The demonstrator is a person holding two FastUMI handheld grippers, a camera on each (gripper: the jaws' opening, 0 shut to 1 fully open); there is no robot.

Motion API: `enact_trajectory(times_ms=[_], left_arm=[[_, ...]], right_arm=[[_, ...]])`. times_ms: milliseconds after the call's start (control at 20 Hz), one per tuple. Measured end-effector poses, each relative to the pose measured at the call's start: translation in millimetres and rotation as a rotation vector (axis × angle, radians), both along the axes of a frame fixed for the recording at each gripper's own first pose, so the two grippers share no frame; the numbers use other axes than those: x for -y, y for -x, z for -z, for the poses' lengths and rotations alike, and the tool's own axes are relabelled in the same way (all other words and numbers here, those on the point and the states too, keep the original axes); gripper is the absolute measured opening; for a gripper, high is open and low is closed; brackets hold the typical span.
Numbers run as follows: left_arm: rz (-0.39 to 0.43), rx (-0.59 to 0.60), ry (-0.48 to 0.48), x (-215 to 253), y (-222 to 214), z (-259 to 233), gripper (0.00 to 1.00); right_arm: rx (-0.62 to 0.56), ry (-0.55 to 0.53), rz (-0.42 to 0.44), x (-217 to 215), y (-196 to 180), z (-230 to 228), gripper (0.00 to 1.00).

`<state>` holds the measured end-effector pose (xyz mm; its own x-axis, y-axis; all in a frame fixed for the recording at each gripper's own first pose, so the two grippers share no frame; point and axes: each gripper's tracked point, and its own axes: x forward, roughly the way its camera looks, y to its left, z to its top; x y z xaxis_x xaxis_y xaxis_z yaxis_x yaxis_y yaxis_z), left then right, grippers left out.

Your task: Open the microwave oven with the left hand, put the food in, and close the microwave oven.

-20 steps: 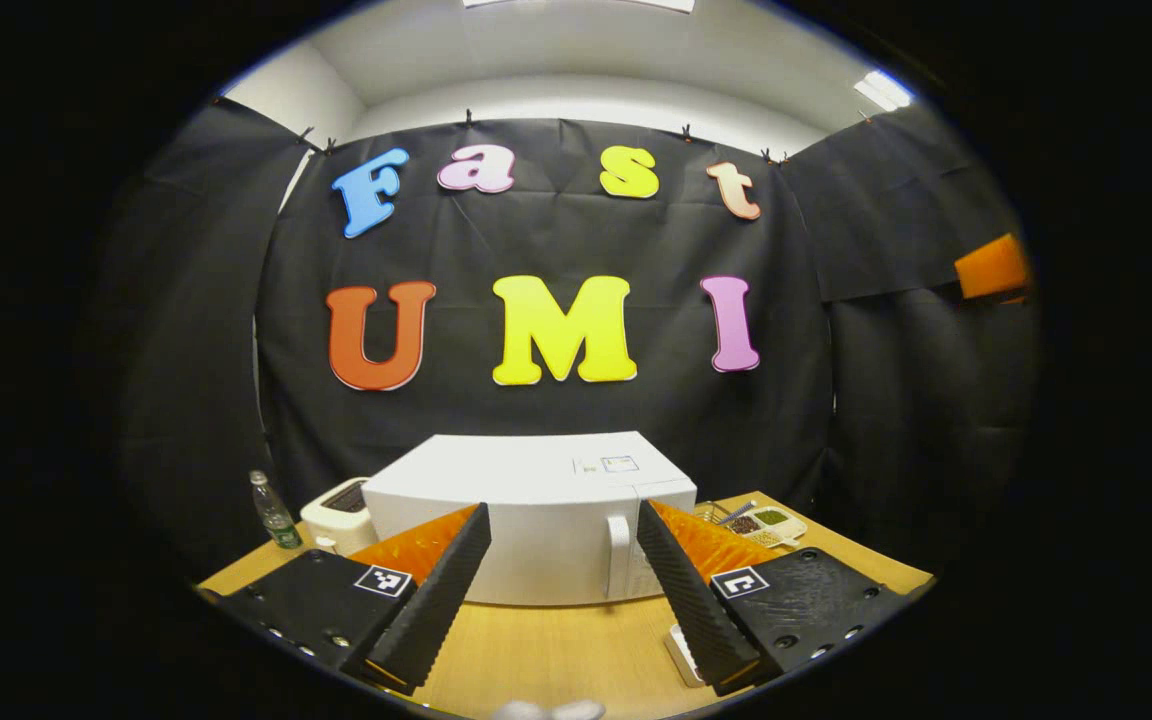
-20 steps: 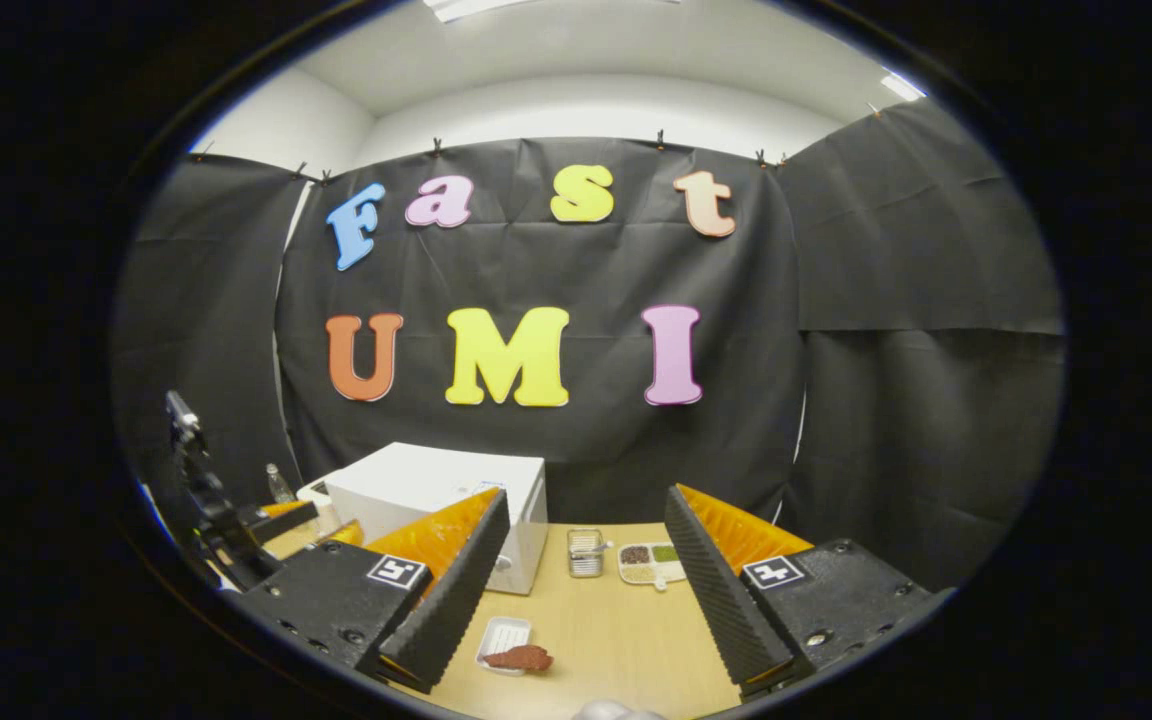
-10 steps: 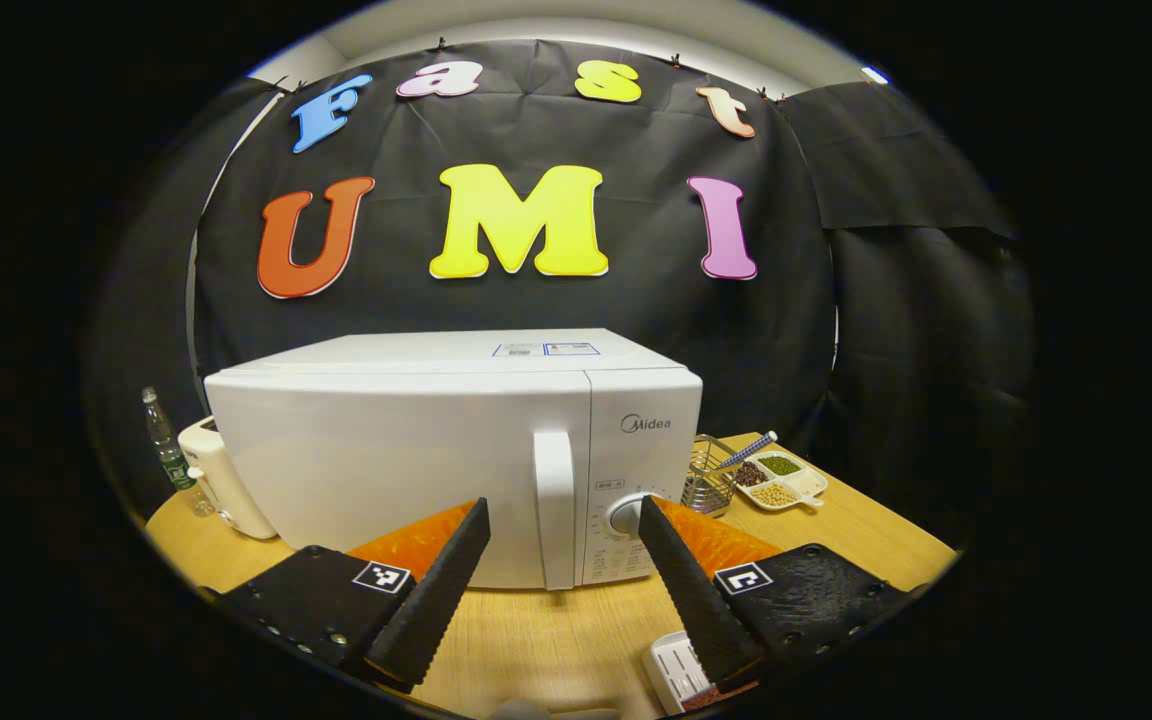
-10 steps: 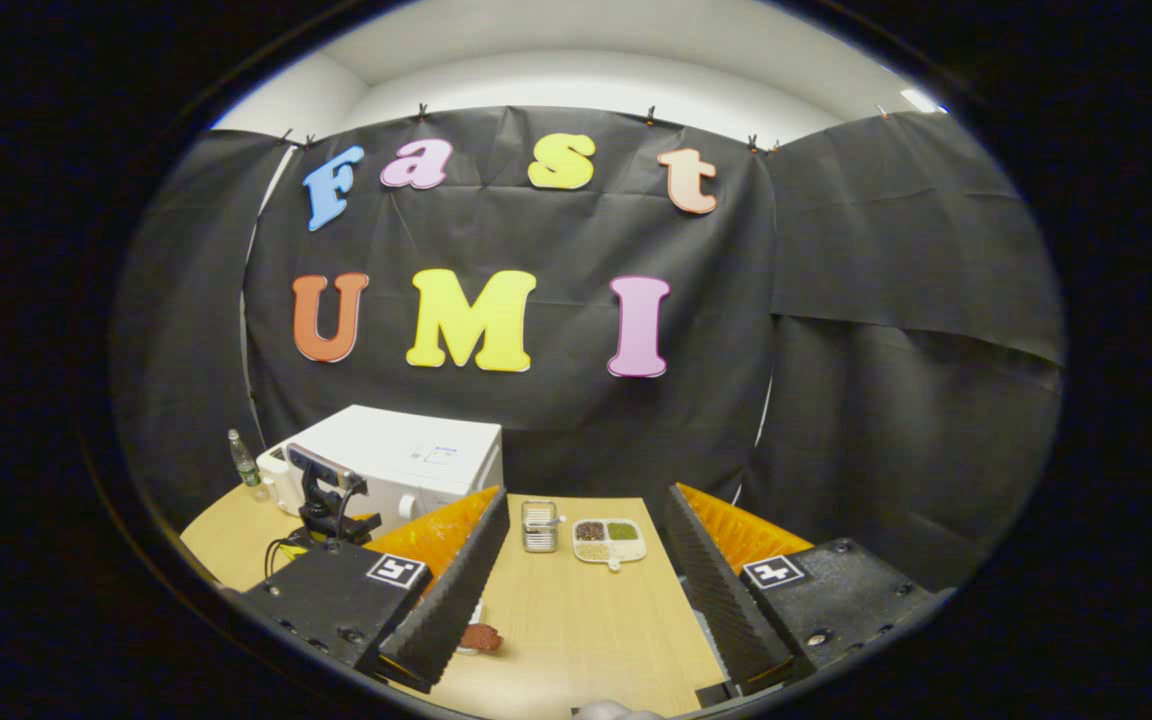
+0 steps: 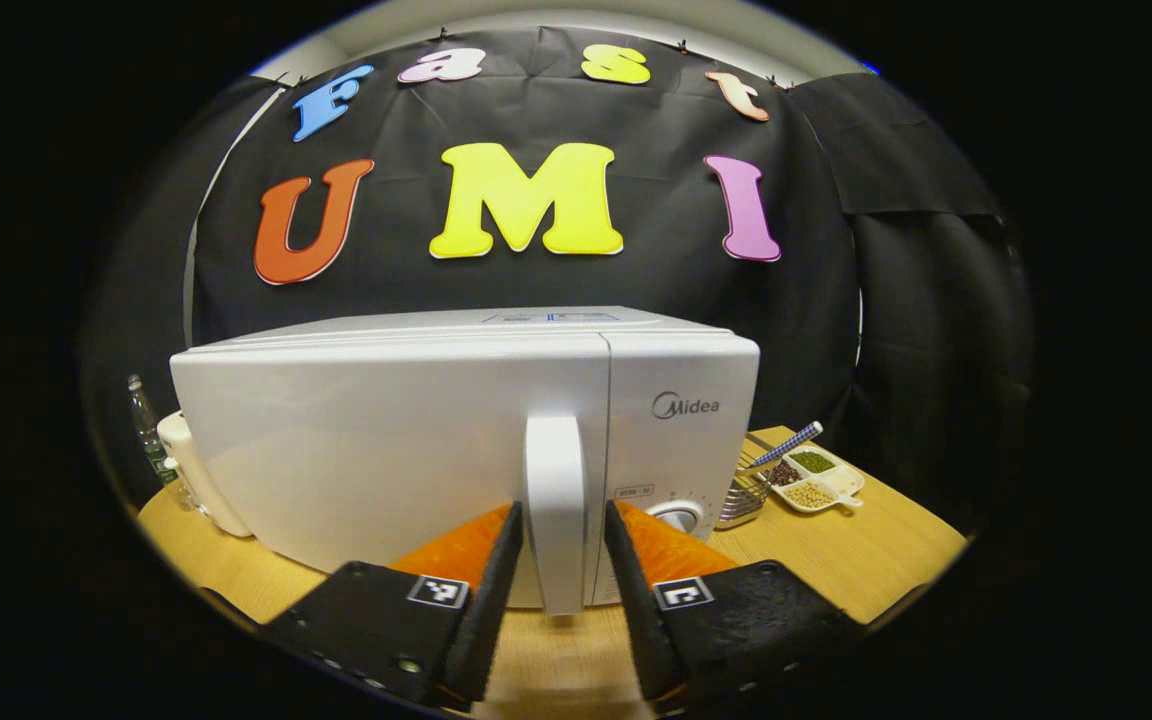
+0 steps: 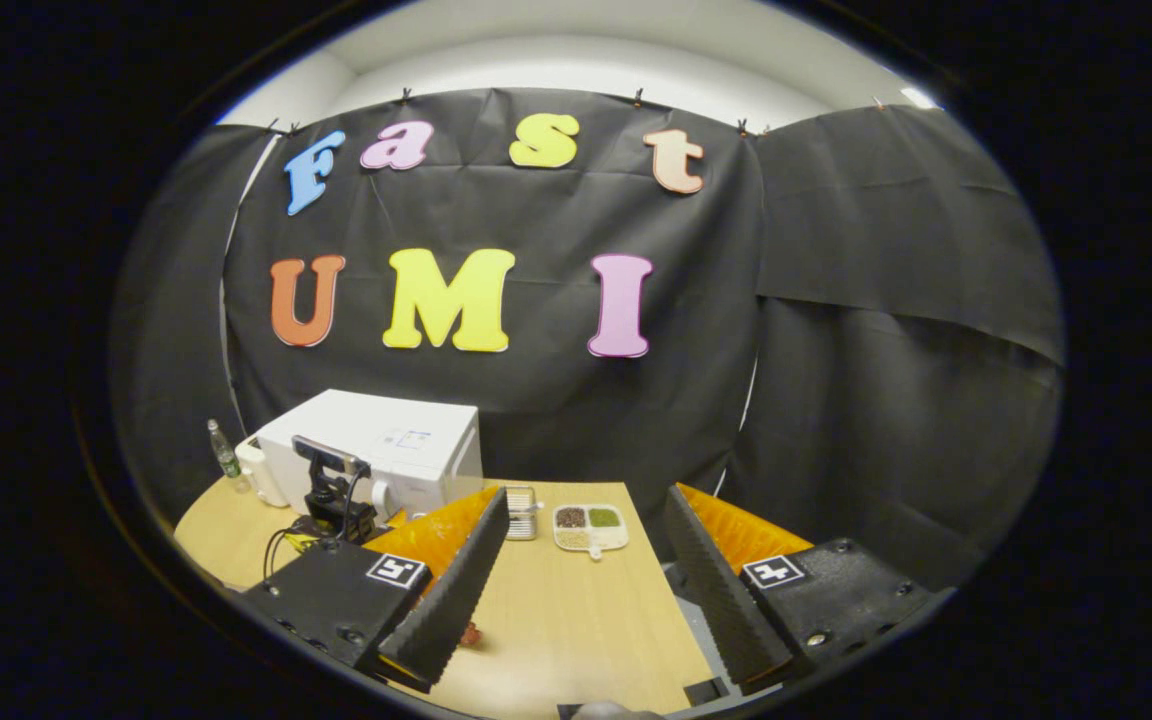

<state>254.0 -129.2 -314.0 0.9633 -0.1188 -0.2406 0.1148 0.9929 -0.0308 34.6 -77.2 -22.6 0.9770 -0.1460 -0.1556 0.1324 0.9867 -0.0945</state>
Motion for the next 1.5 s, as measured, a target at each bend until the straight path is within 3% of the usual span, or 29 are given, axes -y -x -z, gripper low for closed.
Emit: enact_trajectory(times_ms=[50,100,250,300,350,850,1250,1500], left_arm=[[0.007,0.006,0.002,4,1,0,0.24],[0.015,0.017,-0.001,5,0,0,0.27],[0.014,0.011,-0.012,1,1,0,0.18],[0.013,0.01,-0.012,2,1,1,0.13],[0.012,0.009,-0.017,1,2,-1,0.09],[0.033,-0.024,-0.008,1,11,2,0.09],[0.079,-0.011,-0.027,-42,112,-1,0.07],[0.02,-0.049,-0.048,-90,164,0,0.07]], right_arm=[[-0.002,-0.001,-0.004,-2,-1,1,0.95],[-0.003,0.0,-0.006,-2,-1,3,0.95],[-0.021,-0.013,-0.015,-6,0,10,0.95],[-0.026,-0.018,-0.019,-8,0,13,1.0],[-0.029,-0.024,-0.02,-9,1,14,0.95],[-0.019,-0.012,-0.027,-14,10,10,0.95],[-0.024,-0.045,-0.115,-46,6,17,0.95],[-0.034,-0.053,-0.211,-85,16,28,0.95]])
